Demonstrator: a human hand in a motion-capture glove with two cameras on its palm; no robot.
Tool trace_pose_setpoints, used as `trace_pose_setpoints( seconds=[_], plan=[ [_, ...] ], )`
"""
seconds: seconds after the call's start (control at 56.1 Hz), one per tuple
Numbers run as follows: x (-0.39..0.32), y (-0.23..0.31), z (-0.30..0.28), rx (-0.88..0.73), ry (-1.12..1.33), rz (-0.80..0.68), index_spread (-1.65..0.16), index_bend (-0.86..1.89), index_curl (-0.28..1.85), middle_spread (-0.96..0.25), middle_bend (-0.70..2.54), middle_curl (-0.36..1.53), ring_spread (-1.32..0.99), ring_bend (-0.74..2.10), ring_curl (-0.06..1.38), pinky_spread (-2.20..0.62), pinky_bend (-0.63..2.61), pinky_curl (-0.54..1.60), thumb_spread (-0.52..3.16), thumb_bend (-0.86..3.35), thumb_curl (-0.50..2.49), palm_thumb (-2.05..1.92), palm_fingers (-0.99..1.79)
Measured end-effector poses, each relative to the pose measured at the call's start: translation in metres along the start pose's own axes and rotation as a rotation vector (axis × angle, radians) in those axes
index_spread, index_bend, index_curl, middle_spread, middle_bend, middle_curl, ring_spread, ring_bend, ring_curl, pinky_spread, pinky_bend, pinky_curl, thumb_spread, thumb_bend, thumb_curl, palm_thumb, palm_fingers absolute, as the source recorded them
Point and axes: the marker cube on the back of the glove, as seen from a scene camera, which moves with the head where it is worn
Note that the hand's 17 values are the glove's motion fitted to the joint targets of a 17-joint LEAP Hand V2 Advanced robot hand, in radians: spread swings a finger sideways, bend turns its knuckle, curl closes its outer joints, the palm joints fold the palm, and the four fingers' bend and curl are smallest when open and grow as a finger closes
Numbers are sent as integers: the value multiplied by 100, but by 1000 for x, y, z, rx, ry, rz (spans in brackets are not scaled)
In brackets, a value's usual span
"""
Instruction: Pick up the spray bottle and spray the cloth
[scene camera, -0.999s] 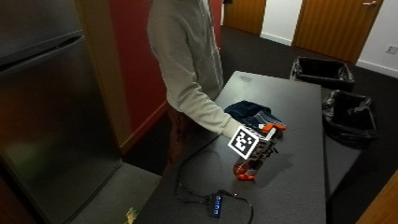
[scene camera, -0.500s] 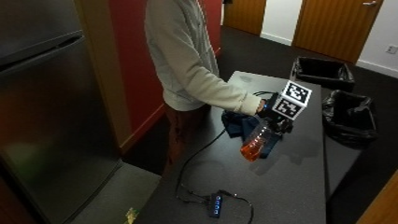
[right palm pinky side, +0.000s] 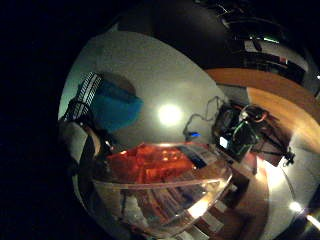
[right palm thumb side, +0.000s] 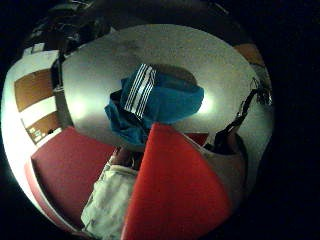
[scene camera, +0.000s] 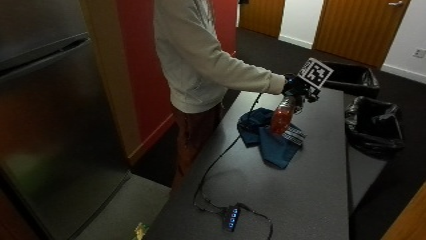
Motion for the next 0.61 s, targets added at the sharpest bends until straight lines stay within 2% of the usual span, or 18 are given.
trace_pose_setpoints(
  seconds=[0.054, 0.089, 0.161, 0.339, 0.428, 0.607],
  plan=[
    [-10, 8, 0, -11, 56, -121, -17, 43, 53, -13, 59, 50, -19, 62, 46, -21, 33, 37, 19, -3, 81, 91, 139],
    [-19, 11, 1, -16, 88, -146, -17, 43, 53, -13, 59, 50, -19, 62, 46, -21, 33, 37, 19, -3, 81, 91, 139],
    [-43, 10, 4, -18, 114, -120, -17, 43, 53, -13, 59, 50, -19, 62, 46, -21, 33, 37, 19, -3, 81, 91, 139],
    [-83, 3, 11, -33, 80, 114, -17, 44, 53, -13, 59, 50, -19, 63, 46, -21, 34, 37, 19, -3, 81, 91, 139],
    [-85, 13, 22, -53, 219, -53, -17, 44, 53, -13, 59, 50, -19, 63, 46, -21, 34, 37, 18, -3, 81, 91, 139],
    [-101, 15, 30, -77, 226, -26, -17, 44, 53, -13, 59, 50, -19, 63, 46, -21, 34, 37, 18, -3, 81, 91, 139]
  ],
)
